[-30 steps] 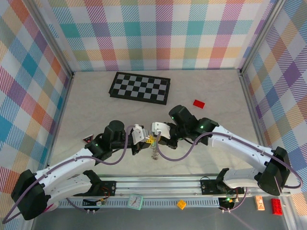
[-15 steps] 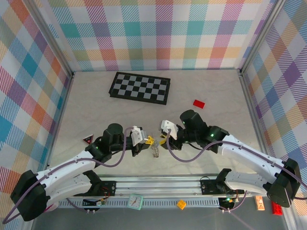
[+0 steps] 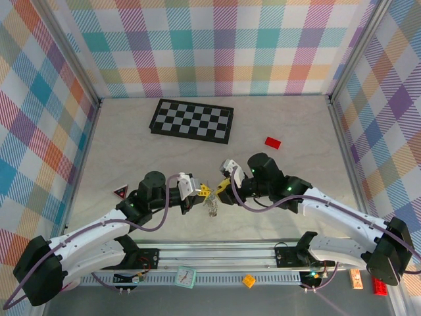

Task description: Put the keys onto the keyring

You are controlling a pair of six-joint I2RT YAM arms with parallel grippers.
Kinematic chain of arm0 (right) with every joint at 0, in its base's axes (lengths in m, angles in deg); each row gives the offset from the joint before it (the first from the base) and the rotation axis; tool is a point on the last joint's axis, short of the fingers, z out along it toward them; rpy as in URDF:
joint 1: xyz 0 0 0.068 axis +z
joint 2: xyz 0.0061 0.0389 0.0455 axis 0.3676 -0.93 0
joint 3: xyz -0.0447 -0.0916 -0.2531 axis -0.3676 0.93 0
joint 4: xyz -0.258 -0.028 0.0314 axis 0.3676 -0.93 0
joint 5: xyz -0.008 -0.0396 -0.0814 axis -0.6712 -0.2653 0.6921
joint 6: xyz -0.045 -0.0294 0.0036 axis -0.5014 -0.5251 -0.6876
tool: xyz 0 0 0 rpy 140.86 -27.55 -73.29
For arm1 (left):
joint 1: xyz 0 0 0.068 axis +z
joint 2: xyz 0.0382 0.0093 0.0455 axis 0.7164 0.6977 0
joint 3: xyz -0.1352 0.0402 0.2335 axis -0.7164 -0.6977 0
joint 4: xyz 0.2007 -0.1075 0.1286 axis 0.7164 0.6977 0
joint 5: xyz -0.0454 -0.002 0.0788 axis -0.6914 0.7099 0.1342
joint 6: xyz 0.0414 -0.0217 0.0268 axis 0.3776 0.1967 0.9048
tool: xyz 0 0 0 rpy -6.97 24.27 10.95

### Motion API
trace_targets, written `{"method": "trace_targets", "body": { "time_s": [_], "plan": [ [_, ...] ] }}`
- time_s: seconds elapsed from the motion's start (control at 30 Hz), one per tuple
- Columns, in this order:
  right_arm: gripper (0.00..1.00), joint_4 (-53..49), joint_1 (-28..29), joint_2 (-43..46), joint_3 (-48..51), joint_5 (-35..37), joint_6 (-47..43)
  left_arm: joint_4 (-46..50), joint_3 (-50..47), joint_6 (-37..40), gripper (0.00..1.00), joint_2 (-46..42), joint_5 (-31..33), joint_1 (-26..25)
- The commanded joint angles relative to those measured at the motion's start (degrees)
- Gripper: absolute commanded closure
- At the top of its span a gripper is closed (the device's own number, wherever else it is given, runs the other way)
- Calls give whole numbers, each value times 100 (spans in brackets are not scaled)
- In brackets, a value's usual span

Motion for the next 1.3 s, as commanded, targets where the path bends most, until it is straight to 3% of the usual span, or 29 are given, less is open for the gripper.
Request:
{"method": "trace_targets", "body": {
  "time_s": [0.0,0.2,0.47,0.8,0.97,1.13,1.27],
  "plan": [
    [79,208,-6,-20,69,-115,259,-414,-45,-57,100,-103,-26,-21],
    [86,155,-6,-62,43,-133,221,-465,-61,-59,100,-112,-6,-26],
    [79,92,-8,-160,1,-106,235,-493,-50,-51,100,-101,-22,-26],
    [96,151,-17,-130,23,-230,174,-575,-54,-54,100,-105,-28,-26],
    [99,200,-72,-234,70,-230,99,-862,-105,-153,100,-124,-97,-26],
    [99,260,-124,-429,73,-447,95,-1112,-122,-234,100,-127,-163,-26],
    [92,287,-170,-345,108,-535,104,-1168,-141,-235,100,-134,-164,-26]
  ]
}}
